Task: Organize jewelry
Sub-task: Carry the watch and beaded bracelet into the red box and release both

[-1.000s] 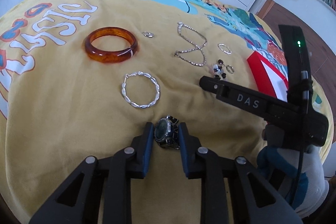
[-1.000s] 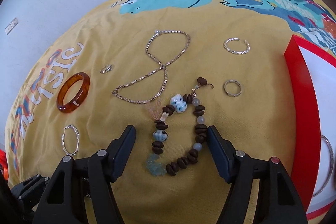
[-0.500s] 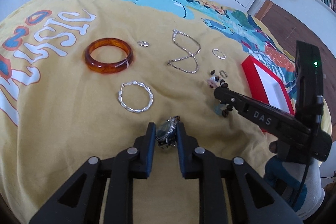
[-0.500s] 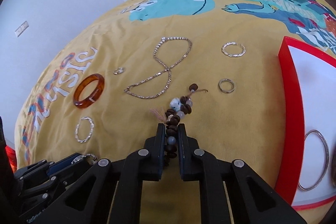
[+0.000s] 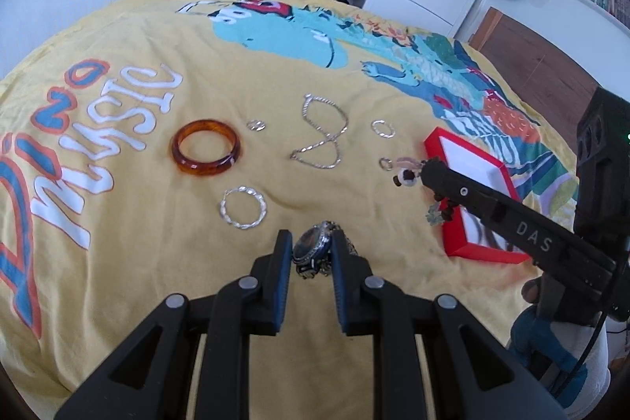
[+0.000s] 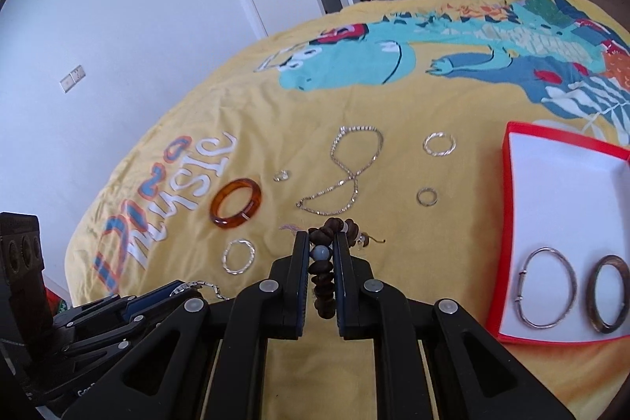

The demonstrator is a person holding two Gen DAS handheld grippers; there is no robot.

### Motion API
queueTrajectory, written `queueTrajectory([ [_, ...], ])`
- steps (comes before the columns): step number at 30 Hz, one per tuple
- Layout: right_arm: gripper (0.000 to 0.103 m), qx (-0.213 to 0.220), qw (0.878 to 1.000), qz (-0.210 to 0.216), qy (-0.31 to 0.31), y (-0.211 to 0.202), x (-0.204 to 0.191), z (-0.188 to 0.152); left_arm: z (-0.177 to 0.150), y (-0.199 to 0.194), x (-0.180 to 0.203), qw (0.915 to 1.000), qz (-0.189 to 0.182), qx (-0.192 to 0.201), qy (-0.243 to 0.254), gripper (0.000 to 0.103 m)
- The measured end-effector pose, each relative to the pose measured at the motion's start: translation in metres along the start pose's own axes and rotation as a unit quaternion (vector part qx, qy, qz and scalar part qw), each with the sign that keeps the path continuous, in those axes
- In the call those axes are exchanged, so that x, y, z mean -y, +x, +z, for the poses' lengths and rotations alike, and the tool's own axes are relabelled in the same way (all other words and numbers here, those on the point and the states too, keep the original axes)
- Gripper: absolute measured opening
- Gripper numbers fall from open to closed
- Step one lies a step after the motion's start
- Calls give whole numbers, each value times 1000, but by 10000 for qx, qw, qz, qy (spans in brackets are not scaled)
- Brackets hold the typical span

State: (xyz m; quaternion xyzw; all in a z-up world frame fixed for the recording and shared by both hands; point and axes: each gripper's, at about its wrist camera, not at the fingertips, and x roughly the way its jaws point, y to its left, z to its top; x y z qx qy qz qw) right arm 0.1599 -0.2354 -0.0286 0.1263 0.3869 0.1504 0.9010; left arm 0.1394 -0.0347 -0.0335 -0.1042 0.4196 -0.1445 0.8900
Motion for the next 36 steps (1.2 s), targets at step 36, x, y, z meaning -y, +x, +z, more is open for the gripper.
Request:
queueTrajectory([
  [36,12,-151,9886,-1381,575,-4,267,29,57,214,230,9886,-600,-990,962,18],
])
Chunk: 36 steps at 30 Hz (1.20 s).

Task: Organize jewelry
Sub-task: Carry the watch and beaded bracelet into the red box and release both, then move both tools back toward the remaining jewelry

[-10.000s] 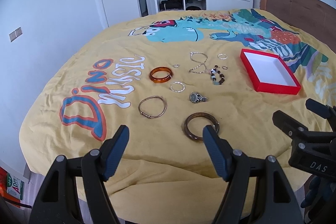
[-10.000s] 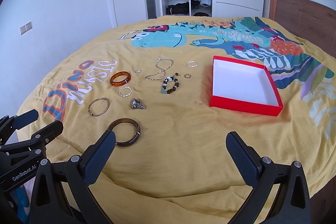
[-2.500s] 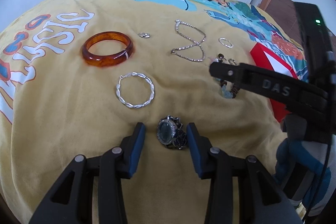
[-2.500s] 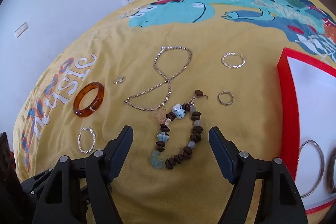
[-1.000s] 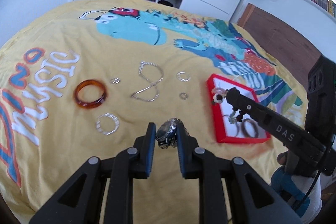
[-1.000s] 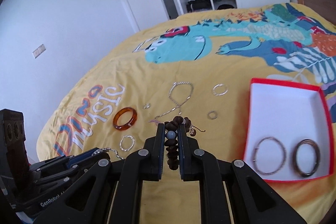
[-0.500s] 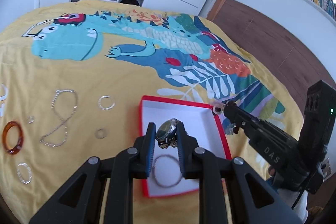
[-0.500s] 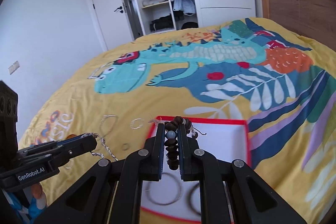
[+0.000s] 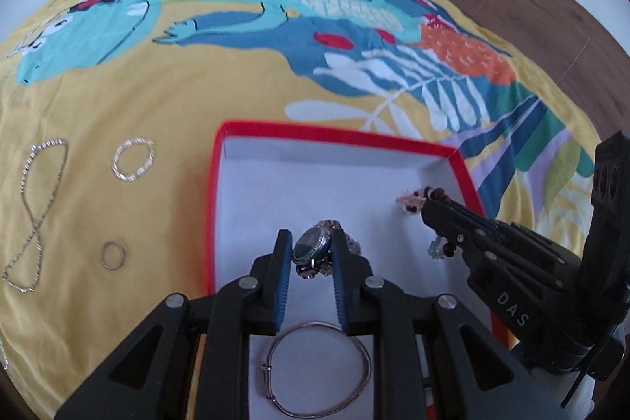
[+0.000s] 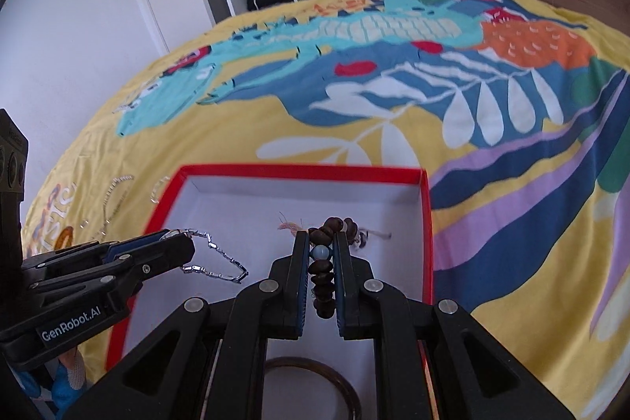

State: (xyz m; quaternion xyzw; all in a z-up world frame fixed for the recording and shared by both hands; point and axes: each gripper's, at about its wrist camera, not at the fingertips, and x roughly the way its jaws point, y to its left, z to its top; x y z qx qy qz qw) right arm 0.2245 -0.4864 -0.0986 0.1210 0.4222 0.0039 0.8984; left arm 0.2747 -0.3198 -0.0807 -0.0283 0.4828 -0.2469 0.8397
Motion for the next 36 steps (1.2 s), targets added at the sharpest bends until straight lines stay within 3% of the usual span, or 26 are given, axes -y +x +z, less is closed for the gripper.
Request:
queueTrajectory([
  [11,12,-275,9990,-289,-208,6,0,-6,-7,2,0,9997,212,-34,146,19],
  [14,17,-188,9989,-369,-230,-8,-2,-6,-2,-10,0,9998,184,52,93,31],
  [16,24,-124,9990,-385,-212,-21,-4,-4,2,-23,1,9997,145,161,86,34],
  [24,38,333,9986,-355,-197,-101,-33,-3,2,-116,-5,9976,46,687,-19,34],
  [30,43,694,9968,-194,-340,-168,-75,-9,-20,-194,-37,9948,493,892,39,34],
  [36,44,1039,9935,45,-460,-224,-122,-21,-61,-268,-96,9878,1077,1108,-183,34],
])
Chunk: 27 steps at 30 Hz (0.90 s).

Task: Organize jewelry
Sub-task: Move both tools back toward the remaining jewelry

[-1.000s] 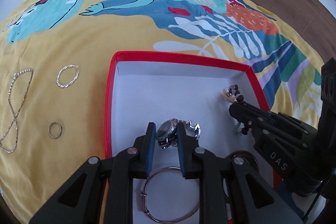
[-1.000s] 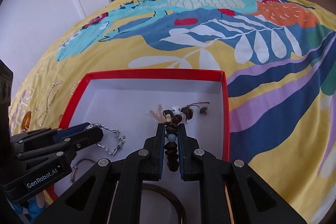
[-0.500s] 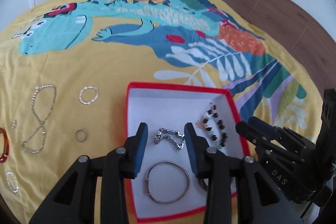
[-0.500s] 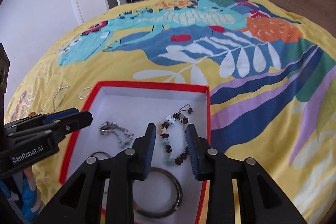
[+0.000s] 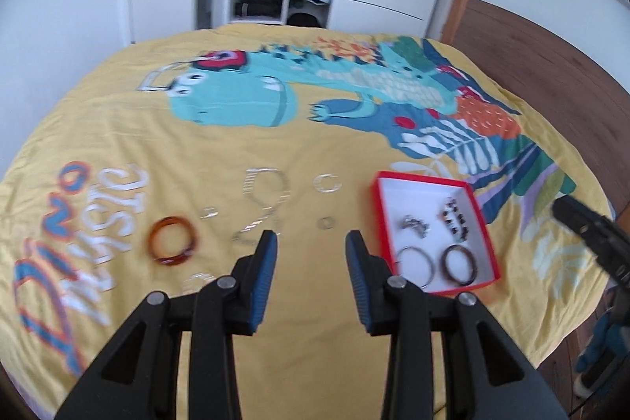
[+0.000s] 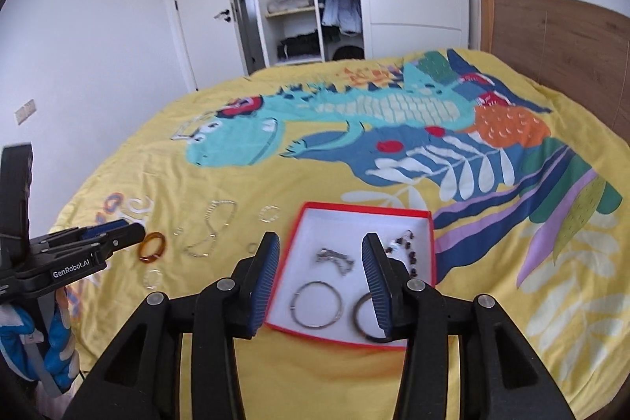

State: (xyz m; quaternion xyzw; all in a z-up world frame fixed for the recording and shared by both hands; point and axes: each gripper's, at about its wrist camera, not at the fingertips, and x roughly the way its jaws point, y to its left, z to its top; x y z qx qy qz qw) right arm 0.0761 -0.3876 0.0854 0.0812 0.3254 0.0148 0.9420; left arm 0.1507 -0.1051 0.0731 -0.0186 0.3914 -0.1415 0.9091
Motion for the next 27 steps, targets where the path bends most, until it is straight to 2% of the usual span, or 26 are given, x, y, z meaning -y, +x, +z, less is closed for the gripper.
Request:
queueTrajectory([
  [7,48,265,9992,253,-125,-46,-51,-7,-29,-63,-85,9973,582,145,-421,35],
  [11,49,337,9986,392,-144,-60,-75,-13,-40,-93,-116,9942,825,309,-621,35],
  [16,57,415,9975,505,-258,-71,-101,-16,-48,-124,-140,9895,1014,637,-811,38],
  [19,58,457,9968,554,-362,-75,-114,-15,-52,-130,-150,9878,1000,753,-926,38],
  [27,66,232,9963,705,-444,-41,-134,-29,-65,-94,-173,9885,981,330,-1104,40],
])
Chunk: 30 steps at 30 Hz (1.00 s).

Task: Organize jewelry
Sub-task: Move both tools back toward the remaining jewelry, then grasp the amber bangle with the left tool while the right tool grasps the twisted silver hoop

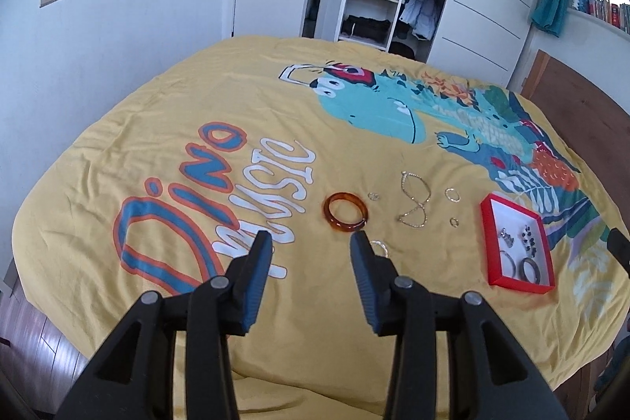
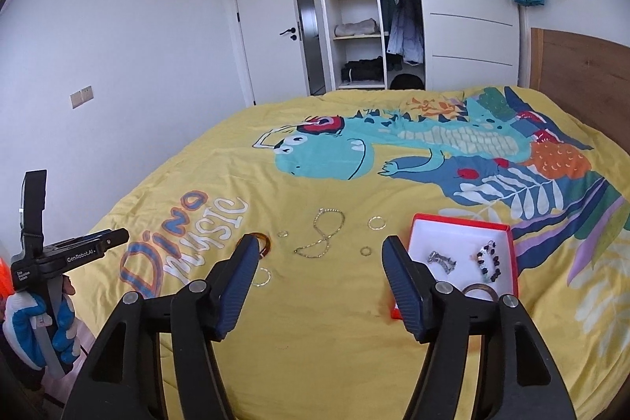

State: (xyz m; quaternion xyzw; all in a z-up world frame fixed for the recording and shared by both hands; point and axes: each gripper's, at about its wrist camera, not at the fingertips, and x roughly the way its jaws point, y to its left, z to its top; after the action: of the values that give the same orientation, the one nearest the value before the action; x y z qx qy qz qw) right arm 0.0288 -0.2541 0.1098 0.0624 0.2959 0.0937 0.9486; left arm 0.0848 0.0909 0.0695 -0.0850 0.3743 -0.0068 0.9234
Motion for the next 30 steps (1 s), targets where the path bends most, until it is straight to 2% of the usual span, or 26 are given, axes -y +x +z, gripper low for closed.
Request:
queueTrajectory([
  [13,66,-730,9964,420,-35,105,-9,-38,-5,110,-6,9978,110,-642,-75,43],
  [23,66,-1424,9848,970,-203,199,-36,-64,7,191,1,9939,-191,-1089,-34,43],
  [30,66,-1700,9766,1281,-312,250,-54,-76,20,244,11,9911,-296,-1300,37,43],
])
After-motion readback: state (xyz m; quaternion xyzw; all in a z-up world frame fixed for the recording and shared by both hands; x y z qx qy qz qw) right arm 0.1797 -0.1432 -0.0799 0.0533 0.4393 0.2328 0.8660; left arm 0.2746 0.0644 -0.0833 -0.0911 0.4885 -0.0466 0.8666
